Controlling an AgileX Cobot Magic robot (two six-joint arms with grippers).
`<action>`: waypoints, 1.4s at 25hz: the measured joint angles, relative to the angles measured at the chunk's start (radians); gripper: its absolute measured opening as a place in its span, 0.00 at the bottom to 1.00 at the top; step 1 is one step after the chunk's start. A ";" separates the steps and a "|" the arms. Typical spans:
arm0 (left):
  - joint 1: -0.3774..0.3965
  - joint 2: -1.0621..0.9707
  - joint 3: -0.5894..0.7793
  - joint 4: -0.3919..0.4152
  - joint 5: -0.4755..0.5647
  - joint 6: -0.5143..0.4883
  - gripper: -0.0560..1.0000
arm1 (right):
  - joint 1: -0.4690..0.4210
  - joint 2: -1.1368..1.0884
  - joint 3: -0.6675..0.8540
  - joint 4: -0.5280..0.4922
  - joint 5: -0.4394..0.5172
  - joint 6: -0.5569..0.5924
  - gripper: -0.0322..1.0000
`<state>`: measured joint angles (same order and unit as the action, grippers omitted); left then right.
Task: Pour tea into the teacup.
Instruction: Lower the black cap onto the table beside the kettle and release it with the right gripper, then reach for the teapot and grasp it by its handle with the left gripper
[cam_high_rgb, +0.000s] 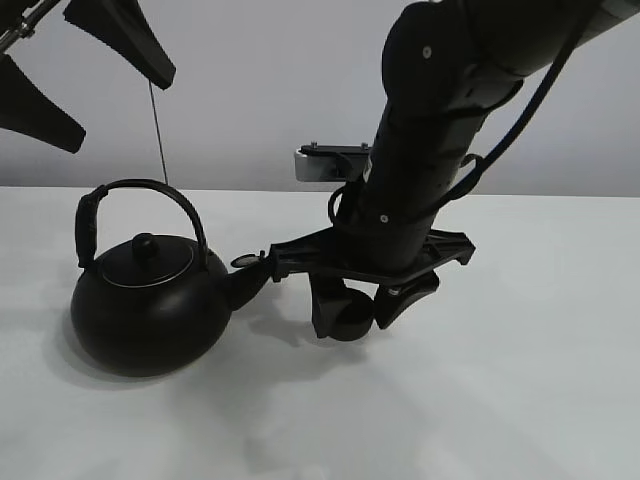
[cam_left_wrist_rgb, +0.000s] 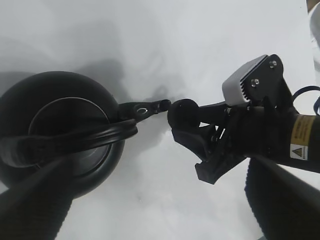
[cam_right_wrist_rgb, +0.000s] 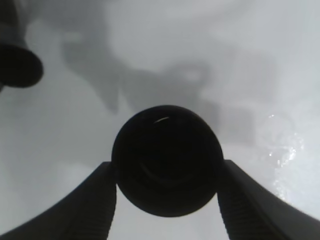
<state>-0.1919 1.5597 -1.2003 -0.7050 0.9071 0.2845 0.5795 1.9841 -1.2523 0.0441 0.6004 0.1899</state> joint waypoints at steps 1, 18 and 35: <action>0.000 0.000 0.000 0.000 -0.001 0.000 0.68 | 0.000 0.009 0.000 -0.003 0.000 0.000 0.42; 0.000 0.000 0.000 0.000 -0.014 0.000 0.68 | 0.000 0.053 -0.002 -0.016 0.006 0.007 0.66; 0.000 0.000 0.000 0.000 -0.014 0.000 0.68 | -0.247 -0.219 -0.056 -0.075 0.244 -0.034 0.70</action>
<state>-0.1919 1.5597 -1.2003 -0.7050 0.8935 0.2845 0.3330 1.7652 -1.3085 -0.0308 0.8443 0.1556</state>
